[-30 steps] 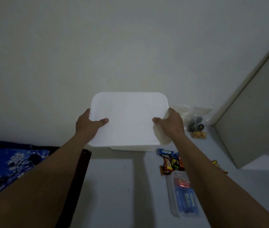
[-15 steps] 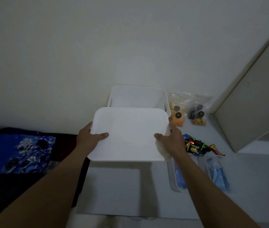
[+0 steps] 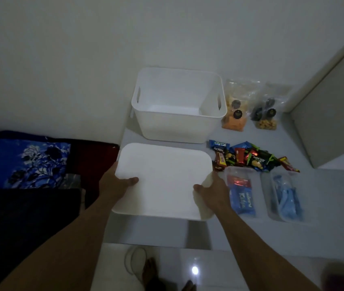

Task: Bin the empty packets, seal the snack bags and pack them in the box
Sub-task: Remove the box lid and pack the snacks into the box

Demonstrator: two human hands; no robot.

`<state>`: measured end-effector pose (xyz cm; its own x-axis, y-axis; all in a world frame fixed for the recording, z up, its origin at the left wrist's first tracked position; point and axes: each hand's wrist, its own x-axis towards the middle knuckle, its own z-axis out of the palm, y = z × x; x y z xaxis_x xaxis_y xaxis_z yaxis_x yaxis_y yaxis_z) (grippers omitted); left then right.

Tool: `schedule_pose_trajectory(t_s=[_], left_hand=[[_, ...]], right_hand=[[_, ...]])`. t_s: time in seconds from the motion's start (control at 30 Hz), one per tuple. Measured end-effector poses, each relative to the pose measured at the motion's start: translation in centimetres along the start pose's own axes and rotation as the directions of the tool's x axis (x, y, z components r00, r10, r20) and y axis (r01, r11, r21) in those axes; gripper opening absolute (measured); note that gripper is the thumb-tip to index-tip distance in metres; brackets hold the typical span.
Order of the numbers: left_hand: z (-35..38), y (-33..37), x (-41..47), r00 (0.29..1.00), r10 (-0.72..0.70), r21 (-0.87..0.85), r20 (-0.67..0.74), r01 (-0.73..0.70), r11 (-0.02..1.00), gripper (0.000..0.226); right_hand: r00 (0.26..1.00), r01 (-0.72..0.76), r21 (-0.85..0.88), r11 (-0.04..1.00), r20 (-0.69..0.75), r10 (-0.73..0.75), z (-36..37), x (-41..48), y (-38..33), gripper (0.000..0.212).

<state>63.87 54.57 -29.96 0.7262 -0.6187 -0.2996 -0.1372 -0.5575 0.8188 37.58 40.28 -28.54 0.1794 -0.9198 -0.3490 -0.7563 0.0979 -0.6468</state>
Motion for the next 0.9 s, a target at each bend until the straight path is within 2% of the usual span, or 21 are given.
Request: schedule_pose_trajectory(t_s=[0.1,0.17,0.3,0.47,0.6,0.9], left_hand=[[0.3,-0.2,-0.8,0.999,-0.030,0.052,-0.023,0.031,0.998,0.091],[4.2,-4.0,4.1,0.993,-0.118,0.203,0.020,0.112,0.973,0.090],[4.4,-4.0,3.0,0.989,-0.146,0.475,-0.009,0.133,0.870,0.095],[4.3,-4.5,3.2,0.993,-0.117,0.564,-0.013,0.104,0.819,0.094],[4.3,-3.9,3.5,0.994,-0.110,0.628,-0.012,0.093,0.772,0.097],[3.8,-3.2,2.7,0.995,-0.090,0.673,0.041,0.039,0.738,0.095]], right_hand=[[0.999,0.012,-0.061,0.998,0.031,-0.010,0.0,-0.7,0.0,0.073],[0.991,-0.109,-0.095,0.989,0.062,0.115,4.5,3.7,3.1,0.073],[0.994,-0.065,-0.194,0.979,0.075,0.081,4.4,3.3,2.9,0.078],[0.991,0.024,-0.340,0.940,0.132,0.022,5.1,3.2,3.0,0.075],[0.990,0.050,-0.371,0.927,0.142,0.003,5.2,3.1,2.8,0.073],[0.981,0.096,-0.393,0.914,0.193,-0.020,4.9,2.6,2.3,0.060]])
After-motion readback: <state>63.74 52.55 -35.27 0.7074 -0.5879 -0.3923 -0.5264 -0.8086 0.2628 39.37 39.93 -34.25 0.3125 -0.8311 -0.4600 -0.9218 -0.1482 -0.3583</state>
